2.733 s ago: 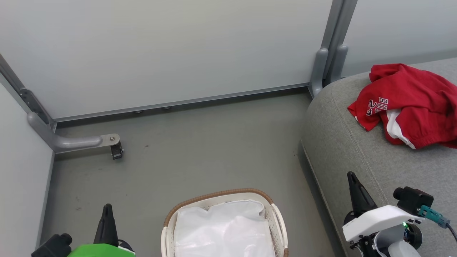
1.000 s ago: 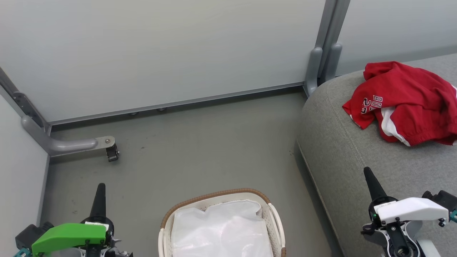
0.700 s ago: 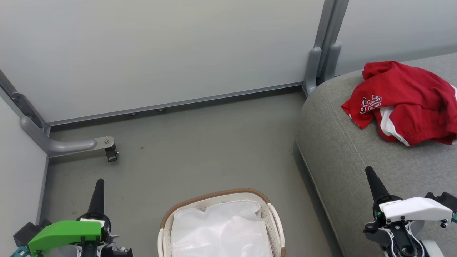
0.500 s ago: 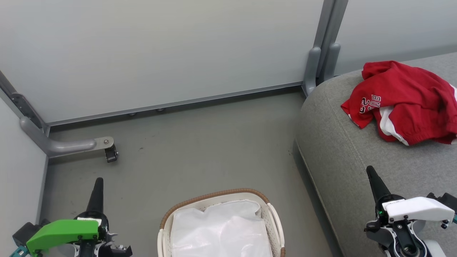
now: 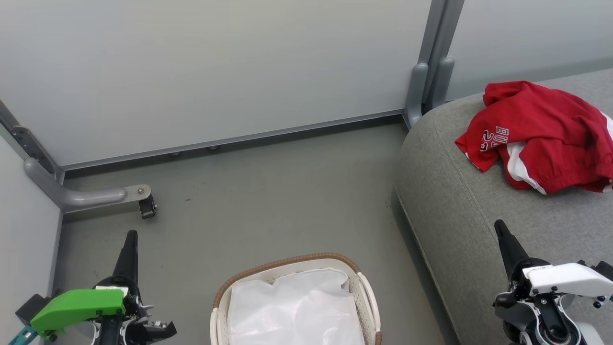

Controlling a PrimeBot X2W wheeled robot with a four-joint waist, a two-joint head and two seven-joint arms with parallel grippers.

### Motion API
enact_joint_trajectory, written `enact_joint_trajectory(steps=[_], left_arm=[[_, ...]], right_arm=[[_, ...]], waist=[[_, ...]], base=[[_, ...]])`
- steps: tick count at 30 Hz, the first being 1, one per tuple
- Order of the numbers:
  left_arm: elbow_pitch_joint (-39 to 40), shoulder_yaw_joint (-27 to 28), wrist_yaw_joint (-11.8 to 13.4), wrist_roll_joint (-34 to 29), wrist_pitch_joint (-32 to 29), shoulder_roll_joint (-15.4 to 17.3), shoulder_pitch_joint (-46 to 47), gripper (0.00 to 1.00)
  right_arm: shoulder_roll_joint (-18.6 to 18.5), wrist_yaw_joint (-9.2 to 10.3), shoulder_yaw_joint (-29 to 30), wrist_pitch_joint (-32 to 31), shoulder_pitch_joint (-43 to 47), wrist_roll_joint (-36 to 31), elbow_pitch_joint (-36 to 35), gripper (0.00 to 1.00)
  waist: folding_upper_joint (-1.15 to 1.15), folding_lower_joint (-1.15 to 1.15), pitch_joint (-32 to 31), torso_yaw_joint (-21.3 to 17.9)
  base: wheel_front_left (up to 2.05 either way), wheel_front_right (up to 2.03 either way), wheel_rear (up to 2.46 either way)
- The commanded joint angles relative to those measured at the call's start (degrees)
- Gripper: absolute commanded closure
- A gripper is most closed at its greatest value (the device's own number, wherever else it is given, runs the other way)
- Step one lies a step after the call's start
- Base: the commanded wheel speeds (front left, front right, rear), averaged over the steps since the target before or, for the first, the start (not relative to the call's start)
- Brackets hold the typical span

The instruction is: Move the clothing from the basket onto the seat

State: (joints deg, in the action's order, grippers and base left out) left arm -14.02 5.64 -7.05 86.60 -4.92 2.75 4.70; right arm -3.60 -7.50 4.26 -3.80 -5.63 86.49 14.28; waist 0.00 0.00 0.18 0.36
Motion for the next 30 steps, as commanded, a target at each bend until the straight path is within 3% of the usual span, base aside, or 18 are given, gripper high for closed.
enact_joint_trajectory(steps=[1, 16, 30], left_arm=[[0.05, 0.41, -0.27, 1.16, -0.30, 0.29, 1.14, 1.00], [-0.05, 1.08, -0.64, 6.03, -1.86, 0.30, 1.99, 1.00], [-0.07, 1.04, -0.60, 5.87, -1.83, 0.29, 1.92, 1.00]], right_arm=[[-0.23, 0.00, 0.31, -0.48, -0.66, 1.32, -0.27, 1.00], [-0.13, 0.01, 1.43, -2.15, -0.69, 7.11, -0.42, 1.00], [0.02, 0.01, 1.59, -2.27, -0.70, 6.66, -0.37, 1.00]], waist=[[0.00, 0.00, 0.00, -0.03], [0.00, 0.00, -0.01, -0.36], [0.00, 0.00, -0.01, -0.36]], base=[[0.00, 0.00, 0.00], [0.00, 0.00, 0.00], [0.00, 0.00, 0.00]])
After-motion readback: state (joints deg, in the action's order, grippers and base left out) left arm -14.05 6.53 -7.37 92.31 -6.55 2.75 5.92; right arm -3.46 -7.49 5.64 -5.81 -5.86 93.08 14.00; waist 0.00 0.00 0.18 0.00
